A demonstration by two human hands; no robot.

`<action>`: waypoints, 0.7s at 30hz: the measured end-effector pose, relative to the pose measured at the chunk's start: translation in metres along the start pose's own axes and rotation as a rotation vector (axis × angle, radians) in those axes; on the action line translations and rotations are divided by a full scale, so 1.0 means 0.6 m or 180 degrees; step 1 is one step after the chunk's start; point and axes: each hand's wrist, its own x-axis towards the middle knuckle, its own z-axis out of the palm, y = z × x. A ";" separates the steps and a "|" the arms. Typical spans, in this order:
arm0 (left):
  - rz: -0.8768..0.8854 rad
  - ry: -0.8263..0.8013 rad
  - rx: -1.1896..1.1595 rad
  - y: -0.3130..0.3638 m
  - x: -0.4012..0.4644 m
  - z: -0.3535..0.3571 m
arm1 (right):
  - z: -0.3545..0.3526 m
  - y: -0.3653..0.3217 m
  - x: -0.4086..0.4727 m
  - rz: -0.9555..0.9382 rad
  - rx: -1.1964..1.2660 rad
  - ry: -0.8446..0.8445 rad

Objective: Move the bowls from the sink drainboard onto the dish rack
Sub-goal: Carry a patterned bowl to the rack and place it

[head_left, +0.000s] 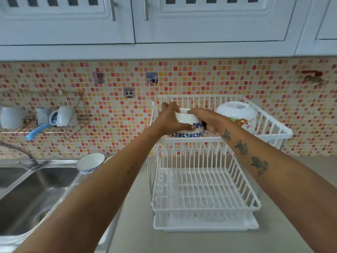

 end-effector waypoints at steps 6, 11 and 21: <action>0.0047 -0.0277 0.0471 -0.003 -0.001 0.006 | 0.005 0.012 0.011 -0.0022 -0.0377 0.0416; -0.0025 -0.0323 0.0496 -0.007 0.001 0.010 | 0.009 0.016 0.017 -0.0080 -0.0635 0.0452; 0.0131 0.1049 -0.0949 -0.001 -0.029 -0.074 | 0.022 -0.038 -0.022 -0.1497 0.0463 0.1451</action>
